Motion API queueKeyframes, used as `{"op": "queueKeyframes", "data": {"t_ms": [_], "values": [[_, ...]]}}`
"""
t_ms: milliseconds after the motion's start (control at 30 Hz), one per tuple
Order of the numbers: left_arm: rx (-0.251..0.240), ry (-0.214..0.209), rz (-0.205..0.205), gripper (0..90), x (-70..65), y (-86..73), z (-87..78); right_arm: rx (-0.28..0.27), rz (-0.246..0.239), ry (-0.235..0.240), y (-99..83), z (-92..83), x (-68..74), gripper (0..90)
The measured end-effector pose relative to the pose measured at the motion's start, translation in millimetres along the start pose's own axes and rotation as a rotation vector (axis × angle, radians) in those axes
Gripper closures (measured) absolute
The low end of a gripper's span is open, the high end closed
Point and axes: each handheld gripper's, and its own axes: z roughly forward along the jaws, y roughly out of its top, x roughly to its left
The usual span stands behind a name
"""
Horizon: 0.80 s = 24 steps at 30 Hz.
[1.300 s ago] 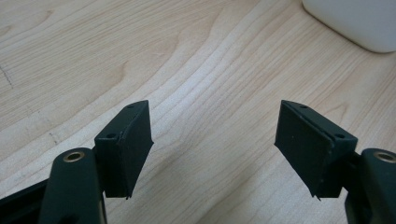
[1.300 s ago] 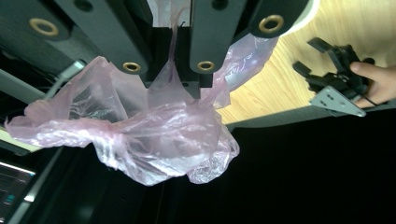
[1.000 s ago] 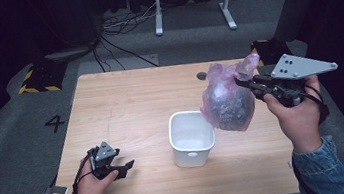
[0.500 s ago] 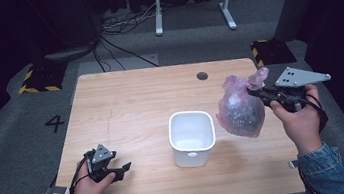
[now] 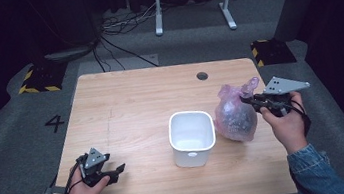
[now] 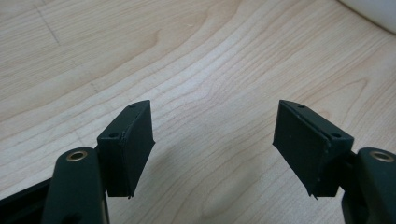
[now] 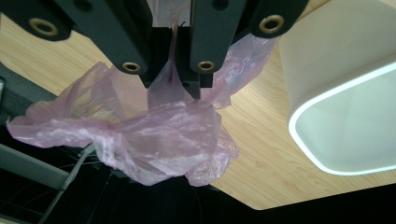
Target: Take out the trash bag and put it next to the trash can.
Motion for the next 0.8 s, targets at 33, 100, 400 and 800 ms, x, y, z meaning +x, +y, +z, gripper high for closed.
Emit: {"op": "queueKeyframes", "data": {"t_ms": [33, 100, 400, 800], "values": [[-0.002, 0.002, -0.005, 28.2, 0.2, -1.1, -1.8, 0.001, 0.005, 0.002, -1.4, 2.7, 0.1, 88.2], [-0.005, 0.012, -0.010, 28.3, 1.1, -3.9, -5.2, 0.003, 0.008, 0.011, -3.4, 8.5, -0.1, 88.1], [-0.027, 0.053, -0.040, 29.1, 4.1, -12.0, -16.9, 0.019, 0.018, 0.063, -15.6, 33.9, 5.6, 87.7], [-0.016, 0.032, -0.029, 28.9, 2.0, -9.7, -9.9, -0.028, 0.060, 0.054, -13.5, 23.0, 12.9, 47.8]]}}
